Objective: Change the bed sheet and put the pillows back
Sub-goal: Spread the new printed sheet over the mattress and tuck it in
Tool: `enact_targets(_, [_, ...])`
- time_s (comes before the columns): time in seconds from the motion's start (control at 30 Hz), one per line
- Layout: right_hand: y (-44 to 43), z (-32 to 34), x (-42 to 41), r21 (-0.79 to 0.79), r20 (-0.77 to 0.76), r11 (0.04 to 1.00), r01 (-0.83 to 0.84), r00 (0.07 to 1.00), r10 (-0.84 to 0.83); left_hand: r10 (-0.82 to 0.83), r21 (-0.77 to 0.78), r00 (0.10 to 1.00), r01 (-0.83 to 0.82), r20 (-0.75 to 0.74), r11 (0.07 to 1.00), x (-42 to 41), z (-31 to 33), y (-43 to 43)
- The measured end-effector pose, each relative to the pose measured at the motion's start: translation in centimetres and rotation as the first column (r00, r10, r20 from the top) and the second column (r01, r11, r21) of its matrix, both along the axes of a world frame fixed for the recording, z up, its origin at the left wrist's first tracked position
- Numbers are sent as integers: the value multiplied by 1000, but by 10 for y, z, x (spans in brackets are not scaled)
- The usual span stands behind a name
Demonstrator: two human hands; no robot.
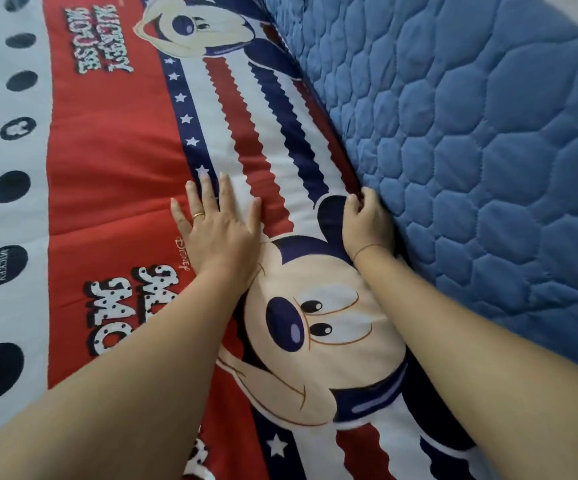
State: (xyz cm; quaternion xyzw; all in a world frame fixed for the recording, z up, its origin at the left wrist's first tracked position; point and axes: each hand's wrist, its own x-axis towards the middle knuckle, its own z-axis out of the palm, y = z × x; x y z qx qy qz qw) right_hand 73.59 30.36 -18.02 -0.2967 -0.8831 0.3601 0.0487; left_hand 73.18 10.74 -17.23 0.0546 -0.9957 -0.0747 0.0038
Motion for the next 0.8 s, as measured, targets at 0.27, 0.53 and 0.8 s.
enact_targets(0.27, [-58, 40, -124, 427, -57, 702, -570, 758, 650, -43, 19, 995, 45, -93, 999, -34, -11, -1])
enact_targets(0.53, [-17, -6, -182, 35, 149, 901, -433, 894, 423, -46, 22, 995, 49, -90, 999, -36, -15, -2])
enact_targets(0.8, [-16, 4, -188, -290, 129, 924, -249, 947, 296, -44, 32, 995, 47, -91, 998, -37, -15, -1])
